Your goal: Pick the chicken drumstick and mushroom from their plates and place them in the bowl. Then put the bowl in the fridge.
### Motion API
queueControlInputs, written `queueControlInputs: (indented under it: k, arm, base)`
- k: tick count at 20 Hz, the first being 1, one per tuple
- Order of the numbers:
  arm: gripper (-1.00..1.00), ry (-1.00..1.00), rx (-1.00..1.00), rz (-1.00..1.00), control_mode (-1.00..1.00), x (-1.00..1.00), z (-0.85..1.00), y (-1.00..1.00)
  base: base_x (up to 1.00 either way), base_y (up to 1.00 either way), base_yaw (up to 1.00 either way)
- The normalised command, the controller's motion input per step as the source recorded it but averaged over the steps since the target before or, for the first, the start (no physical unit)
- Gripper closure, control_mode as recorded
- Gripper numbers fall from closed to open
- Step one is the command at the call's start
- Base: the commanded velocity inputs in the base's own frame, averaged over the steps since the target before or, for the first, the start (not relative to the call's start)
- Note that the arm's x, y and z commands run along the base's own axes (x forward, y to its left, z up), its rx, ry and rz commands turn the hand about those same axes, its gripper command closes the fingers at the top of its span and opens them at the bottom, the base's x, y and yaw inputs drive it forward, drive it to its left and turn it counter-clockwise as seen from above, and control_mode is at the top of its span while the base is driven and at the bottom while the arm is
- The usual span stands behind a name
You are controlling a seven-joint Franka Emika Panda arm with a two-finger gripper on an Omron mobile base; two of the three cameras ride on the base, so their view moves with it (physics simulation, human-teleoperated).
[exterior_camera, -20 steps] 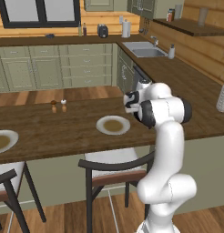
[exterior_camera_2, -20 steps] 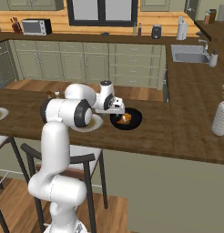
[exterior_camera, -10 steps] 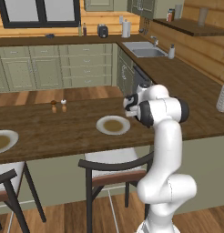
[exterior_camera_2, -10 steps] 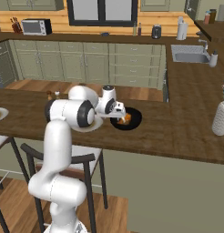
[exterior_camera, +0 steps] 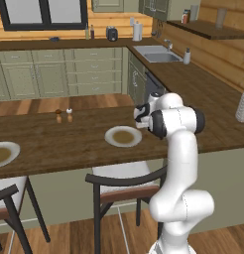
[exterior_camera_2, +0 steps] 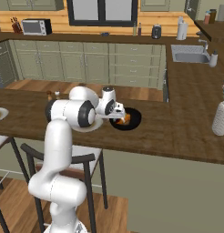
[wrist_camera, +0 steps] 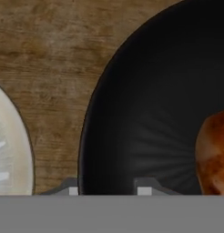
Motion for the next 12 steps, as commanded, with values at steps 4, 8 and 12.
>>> queueControlInputs:
  k: [4,8,12]
  arm:
    - [1.00,0.01,0.00,0.00,-1.00,0.00,0.00,0.00]
    - [1.00,0.02,0.00,0.00,-1.00,0.01,0.37,0.00]
    - [1.00,0.03,-0.01,0.00,-1.00,-0.01,0.71,0.00]
  base:
    - [0.00,0.00,0.00]
    - [0.00,0.00,0.00]
    - [0.00,0.00,0.00]
